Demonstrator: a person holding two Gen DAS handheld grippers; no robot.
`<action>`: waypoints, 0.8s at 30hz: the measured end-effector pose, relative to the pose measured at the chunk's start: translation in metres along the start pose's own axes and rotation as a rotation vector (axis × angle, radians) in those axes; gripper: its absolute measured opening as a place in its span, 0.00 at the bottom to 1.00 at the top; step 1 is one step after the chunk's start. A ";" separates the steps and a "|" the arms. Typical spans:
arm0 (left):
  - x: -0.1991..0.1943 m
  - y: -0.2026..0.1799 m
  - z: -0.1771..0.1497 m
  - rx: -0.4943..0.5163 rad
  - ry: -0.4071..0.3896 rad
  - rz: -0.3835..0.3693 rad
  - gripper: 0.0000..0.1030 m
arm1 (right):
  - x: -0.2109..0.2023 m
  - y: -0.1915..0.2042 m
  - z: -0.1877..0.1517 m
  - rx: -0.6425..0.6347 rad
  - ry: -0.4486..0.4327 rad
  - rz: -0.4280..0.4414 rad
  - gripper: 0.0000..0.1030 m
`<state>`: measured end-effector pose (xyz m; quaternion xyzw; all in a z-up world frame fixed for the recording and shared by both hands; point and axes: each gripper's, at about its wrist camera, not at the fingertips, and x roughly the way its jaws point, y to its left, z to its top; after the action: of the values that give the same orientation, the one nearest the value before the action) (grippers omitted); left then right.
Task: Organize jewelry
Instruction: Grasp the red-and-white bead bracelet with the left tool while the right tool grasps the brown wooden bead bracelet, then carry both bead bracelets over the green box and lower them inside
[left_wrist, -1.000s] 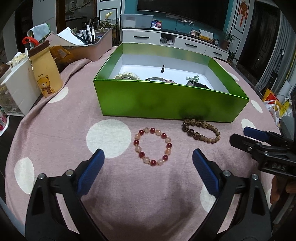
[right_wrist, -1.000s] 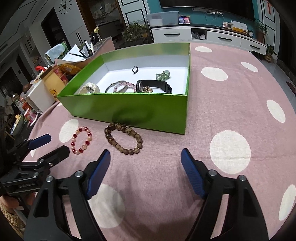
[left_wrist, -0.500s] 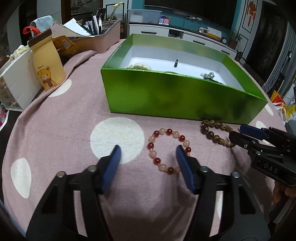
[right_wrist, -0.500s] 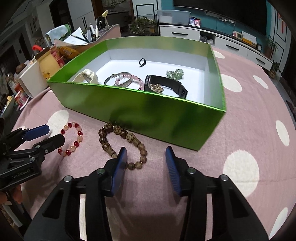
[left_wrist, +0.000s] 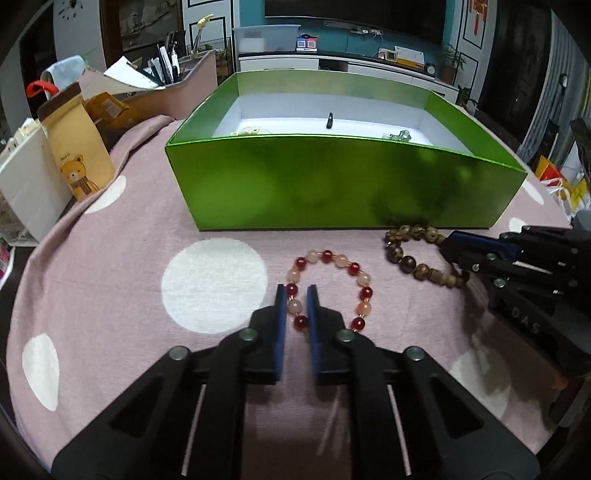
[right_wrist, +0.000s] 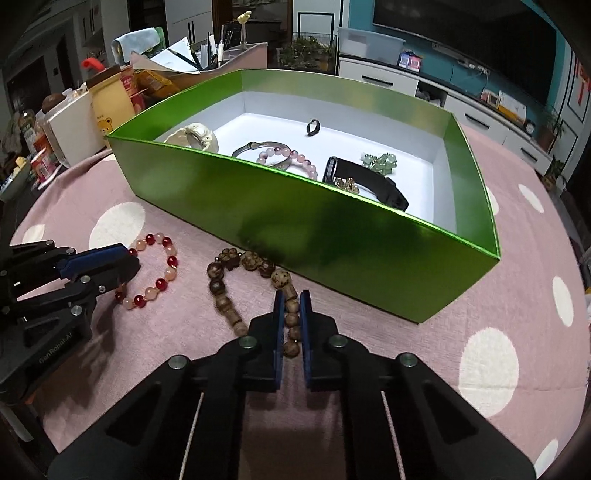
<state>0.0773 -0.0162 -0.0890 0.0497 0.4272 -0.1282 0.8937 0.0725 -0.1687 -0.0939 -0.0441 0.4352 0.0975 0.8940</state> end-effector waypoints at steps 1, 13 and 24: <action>0.000 0.002 0.000 -0.006 0.003 -0.006 0.08 | 0.000 -0.001 0.000 0.009 0.002 0.009 0.07; -0.028 0.007 0.012 -0.072 -0.040 -0.096 0.07 | -0.054 -0.006 0.006 0.068 -0.133 0.102 0.07; -0.067 -0.009 0.023 -0.051 -0.103 -0.126 0.07 | -0.094 -0.011 -0.002 0.094 -0.210 0.124 0.07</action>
<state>0.0513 -0.0165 -0.0224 -0.0068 0.3861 -0.1759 0.9055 0.0170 -0.1928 -0.0210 0.0355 0.3452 0.1360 0.9280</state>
